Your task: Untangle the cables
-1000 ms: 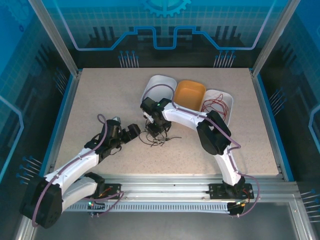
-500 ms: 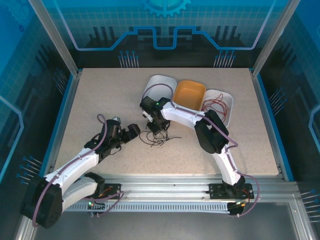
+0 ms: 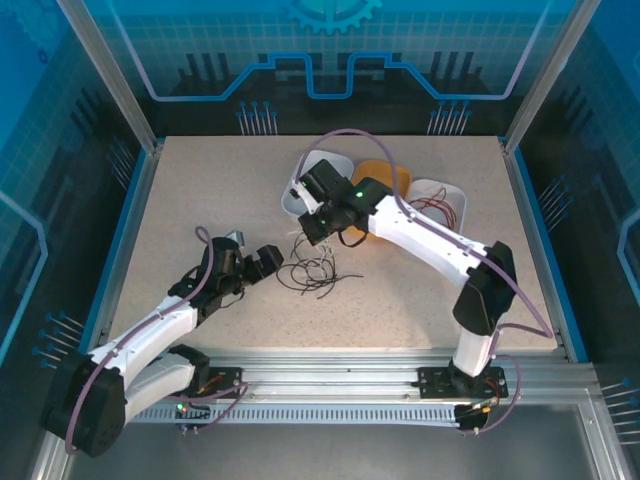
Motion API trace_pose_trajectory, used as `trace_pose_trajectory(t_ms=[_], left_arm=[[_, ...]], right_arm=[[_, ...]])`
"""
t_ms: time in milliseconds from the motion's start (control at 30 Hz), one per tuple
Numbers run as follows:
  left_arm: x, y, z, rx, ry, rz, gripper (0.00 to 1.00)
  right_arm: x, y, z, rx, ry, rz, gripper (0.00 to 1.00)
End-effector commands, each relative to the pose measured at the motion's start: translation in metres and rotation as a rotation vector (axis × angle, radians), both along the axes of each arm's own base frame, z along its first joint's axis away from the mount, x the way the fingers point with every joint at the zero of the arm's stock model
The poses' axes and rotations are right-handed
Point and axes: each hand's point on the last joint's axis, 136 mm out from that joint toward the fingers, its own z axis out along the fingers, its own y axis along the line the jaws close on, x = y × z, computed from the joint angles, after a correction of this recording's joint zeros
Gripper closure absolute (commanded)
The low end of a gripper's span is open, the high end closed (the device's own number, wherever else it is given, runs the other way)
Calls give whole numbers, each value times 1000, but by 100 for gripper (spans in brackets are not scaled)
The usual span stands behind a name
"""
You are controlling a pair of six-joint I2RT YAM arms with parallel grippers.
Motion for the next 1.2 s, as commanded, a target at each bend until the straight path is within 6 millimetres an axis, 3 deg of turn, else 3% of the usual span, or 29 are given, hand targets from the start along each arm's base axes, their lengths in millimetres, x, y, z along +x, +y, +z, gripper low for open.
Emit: trace_pose_trajectory(t_ms=[0,167,333,633,967,1167], left_arm=[[2,-15,19,-70,-70,-78,1],[4,-30,37,-141,-136,-150,2],[5,-41,57,-200,-216,-205,12],[7,-38,87,-242,-310,-173,19],[18,-42,74,-273,-254,-150,40],[18,-43,55,-265,-189,-142,66]], right_arm=[[-5,6,10,93,22,-6,98],[-8,5,5,118,45,-32,99],[-13,10,0,157,84,-32,100],[-17,2,-20,120,123,-75,94],[-32,29,-29,262,232,-12,90],[-32,29,-37,261,261,-29,81]])
